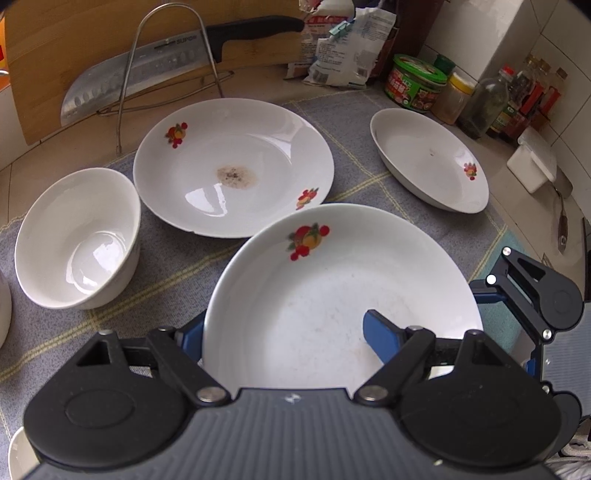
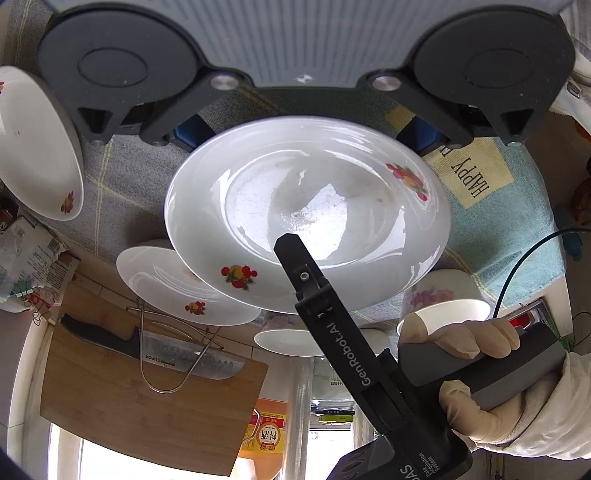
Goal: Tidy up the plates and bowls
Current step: 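Lower the large plate onto the placed plate with the left gripper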
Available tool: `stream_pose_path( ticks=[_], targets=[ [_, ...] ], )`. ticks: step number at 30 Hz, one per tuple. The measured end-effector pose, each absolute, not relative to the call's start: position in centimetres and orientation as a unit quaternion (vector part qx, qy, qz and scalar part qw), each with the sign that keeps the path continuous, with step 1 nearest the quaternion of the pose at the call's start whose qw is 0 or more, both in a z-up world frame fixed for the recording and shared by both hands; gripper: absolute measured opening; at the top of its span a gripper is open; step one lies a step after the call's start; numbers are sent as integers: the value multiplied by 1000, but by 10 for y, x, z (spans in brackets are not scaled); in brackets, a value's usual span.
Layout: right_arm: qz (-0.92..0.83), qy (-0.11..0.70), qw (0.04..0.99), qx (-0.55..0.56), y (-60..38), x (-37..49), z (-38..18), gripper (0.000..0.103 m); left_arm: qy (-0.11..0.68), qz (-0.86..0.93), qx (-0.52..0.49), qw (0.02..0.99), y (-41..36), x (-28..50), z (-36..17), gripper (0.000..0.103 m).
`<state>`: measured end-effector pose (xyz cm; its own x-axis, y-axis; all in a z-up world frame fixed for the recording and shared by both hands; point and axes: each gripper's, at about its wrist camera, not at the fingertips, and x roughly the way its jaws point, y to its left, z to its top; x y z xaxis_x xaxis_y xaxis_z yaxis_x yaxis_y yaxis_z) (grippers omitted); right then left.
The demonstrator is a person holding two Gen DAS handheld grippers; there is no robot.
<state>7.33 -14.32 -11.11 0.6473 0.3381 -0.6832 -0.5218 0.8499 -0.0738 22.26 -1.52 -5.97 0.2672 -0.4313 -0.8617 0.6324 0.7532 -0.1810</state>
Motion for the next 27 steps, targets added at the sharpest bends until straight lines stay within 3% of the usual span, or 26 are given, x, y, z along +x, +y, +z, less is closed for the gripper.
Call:
stream_pose_path(
  ticks=[27],
  targets=[
    [185, 342, 914, -111, -248, 83, -92, 103, 475, -383, 132, 781, -144, 244, -39, 84]
  ],
)
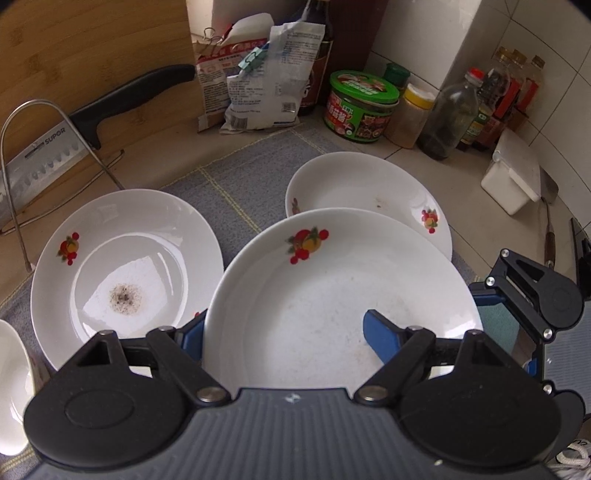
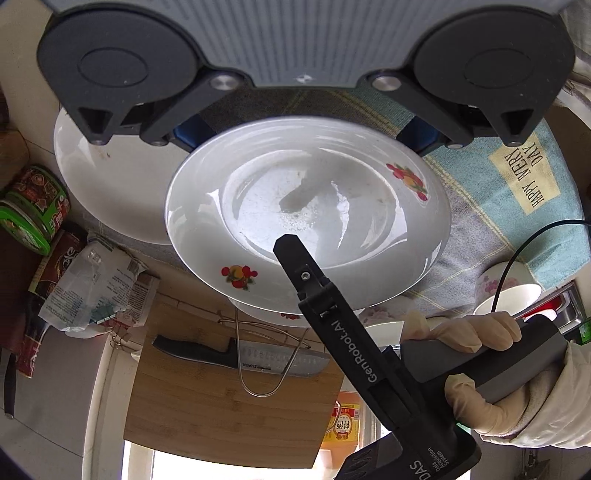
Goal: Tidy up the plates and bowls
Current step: 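Lower the large plate onto the placed plate with the left gripper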
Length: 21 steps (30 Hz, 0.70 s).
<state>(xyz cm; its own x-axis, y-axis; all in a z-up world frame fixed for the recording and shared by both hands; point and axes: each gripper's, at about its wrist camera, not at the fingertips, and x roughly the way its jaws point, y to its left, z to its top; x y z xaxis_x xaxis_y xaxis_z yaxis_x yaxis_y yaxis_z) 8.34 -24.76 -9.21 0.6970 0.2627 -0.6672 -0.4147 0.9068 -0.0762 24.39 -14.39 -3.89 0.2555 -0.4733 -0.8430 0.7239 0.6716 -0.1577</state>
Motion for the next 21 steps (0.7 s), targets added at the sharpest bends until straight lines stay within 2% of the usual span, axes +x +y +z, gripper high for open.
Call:
stream_pose_path(
  ticks=[21],
  targets=[
    [97, 356, 926, -84, -317, 84, -98, 103, 464, -451, 178, 742, -246, 266, -53, 85]
  ],
)
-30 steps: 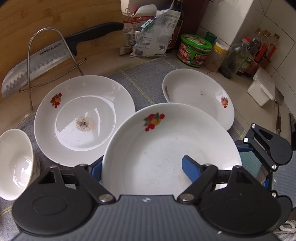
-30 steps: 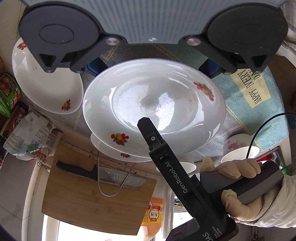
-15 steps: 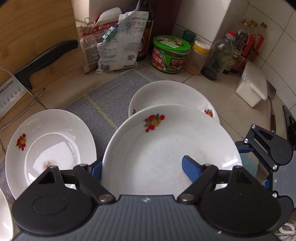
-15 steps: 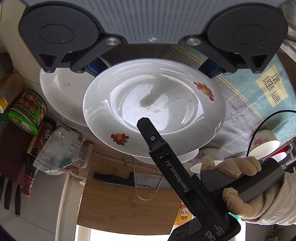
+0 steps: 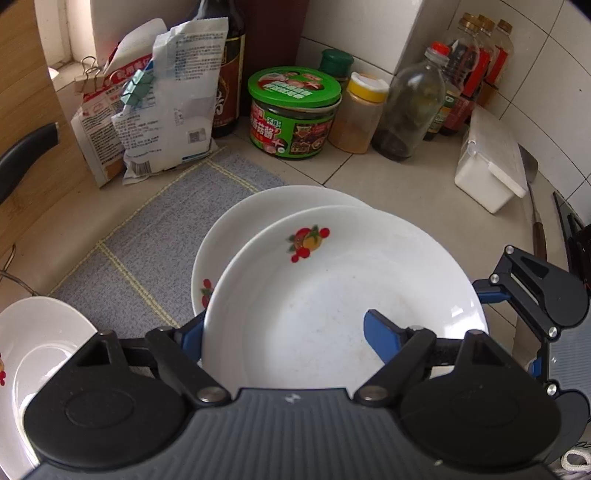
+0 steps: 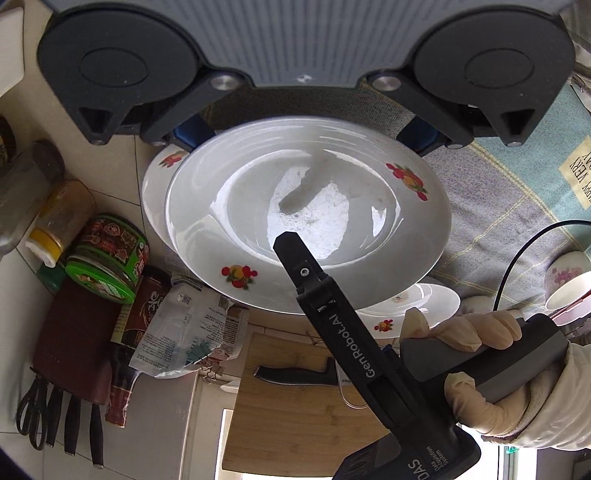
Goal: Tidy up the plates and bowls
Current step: 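Lower the large plate onto the placed plate with the left gripper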
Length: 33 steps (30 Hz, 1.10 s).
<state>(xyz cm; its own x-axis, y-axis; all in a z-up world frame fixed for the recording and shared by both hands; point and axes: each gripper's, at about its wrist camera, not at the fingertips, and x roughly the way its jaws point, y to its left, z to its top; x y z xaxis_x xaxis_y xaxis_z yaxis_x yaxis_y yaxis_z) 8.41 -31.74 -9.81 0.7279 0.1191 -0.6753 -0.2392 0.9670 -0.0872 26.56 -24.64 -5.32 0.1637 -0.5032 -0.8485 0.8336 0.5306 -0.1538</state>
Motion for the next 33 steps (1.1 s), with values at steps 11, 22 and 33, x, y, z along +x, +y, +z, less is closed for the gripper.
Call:
stream_pose_path(
  ticks=[11, 22, 33],
  targets=[
    [67, 365, 926, -70, -342, 95, -104, 103, 469, -469, 192, 723, -277, 280, -66, 85],
    [56, 373, 924, -67, -345, 101, -106, 103, 479, -472, 192, 715, -285, 290, -73, 85],
    [47, 376, 923, -60, -348, 102, -105, 103, 489, -470, 188, 711, -288, 296, -82, 85]
  ],
)
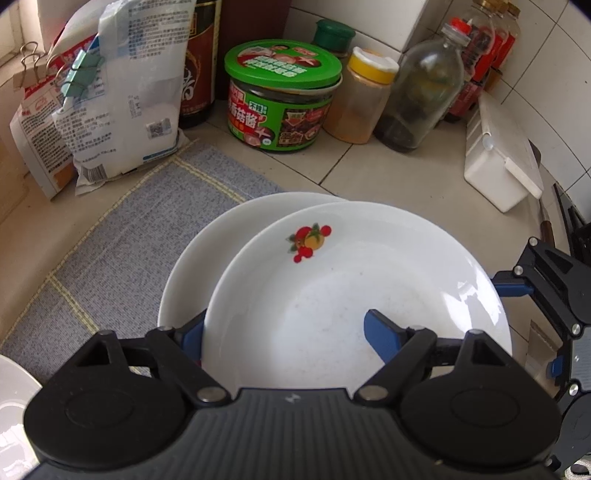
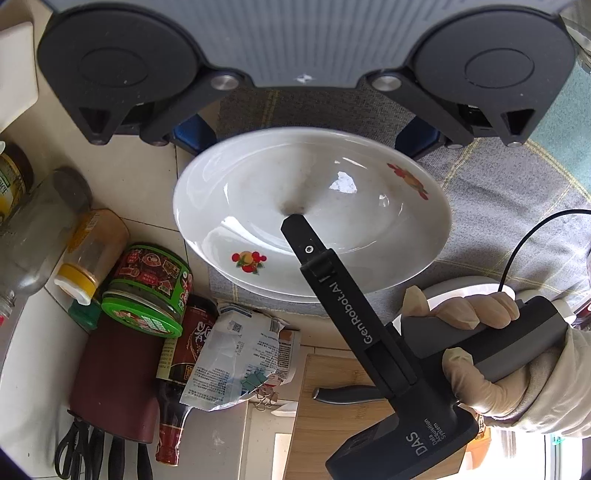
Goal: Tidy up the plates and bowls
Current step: 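Open the left gripper to release the large plate on the stack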
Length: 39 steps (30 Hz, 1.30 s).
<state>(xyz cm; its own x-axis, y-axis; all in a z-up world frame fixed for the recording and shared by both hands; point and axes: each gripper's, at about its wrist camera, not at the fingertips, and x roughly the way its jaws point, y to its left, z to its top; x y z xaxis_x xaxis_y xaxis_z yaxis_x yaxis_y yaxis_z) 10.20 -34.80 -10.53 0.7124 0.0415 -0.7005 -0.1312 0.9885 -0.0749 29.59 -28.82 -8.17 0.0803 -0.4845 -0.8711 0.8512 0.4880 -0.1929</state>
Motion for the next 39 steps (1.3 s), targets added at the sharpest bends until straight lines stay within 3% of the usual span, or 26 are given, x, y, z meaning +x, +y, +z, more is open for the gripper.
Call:
stream_pose_path(
  ticks=[39],
  targets=[
    [44, 378, 922, -68, -346, 103, -104, 103, 449, -446, 251, 732, -294, 287, -73, 87]
  ],
)
